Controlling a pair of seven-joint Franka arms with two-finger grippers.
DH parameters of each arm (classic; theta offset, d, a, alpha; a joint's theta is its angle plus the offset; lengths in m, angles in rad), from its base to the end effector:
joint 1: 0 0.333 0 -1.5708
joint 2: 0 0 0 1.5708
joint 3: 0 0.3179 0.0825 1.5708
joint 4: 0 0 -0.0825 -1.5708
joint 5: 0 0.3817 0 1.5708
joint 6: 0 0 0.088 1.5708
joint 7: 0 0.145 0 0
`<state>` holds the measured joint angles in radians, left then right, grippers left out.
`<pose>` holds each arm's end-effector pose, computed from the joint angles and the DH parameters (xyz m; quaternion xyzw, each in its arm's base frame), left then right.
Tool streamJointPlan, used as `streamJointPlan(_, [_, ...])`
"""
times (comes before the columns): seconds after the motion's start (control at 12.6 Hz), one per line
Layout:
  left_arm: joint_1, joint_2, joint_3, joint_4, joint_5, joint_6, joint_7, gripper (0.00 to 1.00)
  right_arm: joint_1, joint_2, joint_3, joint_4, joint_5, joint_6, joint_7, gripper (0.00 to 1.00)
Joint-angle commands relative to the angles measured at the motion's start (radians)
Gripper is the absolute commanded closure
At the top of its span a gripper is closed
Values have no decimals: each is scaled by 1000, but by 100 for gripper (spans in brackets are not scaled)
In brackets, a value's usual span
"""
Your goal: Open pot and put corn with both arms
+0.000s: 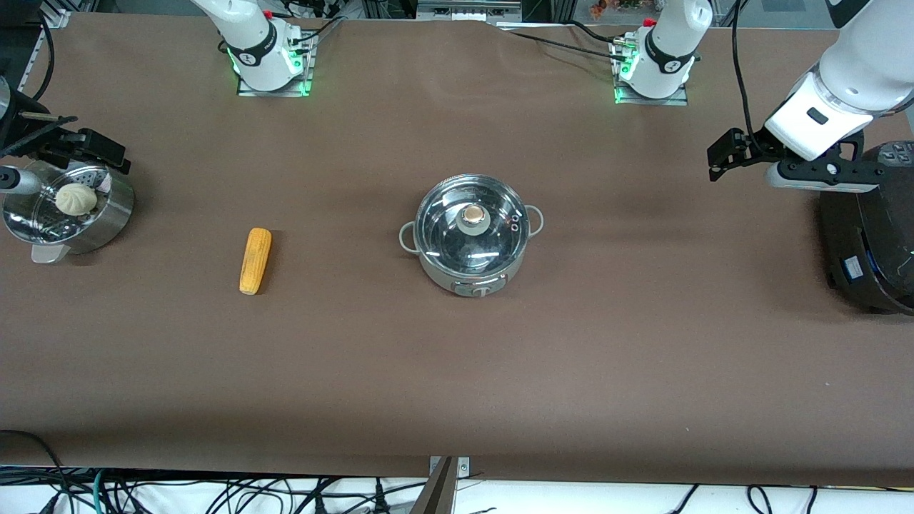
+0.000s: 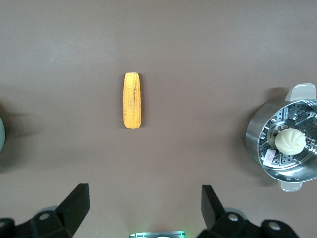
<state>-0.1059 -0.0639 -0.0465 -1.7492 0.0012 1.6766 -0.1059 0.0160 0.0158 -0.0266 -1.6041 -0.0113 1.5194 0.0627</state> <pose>0.5311 -0.0820 0.5481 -0.9997 0.0233 0.0041 0.0026 0.5458 -0.0074 0.5601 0.9980 -0.0366 -0.0501 0.0072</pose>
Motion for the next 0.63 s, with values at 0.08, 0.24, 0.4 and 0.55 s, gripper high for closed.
streamJointPlan(0.08, [3,-7,-1,7,22,-18,14,0,2,12,1,30,-9,-10,-4,0])
streamJointPlan(0.24, [3,-7,1,7,20,-23,9,0,1,15,1,30,-10,-10,-12,0])
streamJointPlan(0.4, [3,-7,1,7,13,-23,3,0,2,16,1,30,-10,-10,-7,0])
streamJointPlan(0.55, [2,13,-1,20,11,-29,14,0,1,15,1,30,-10,-10,-7,0])
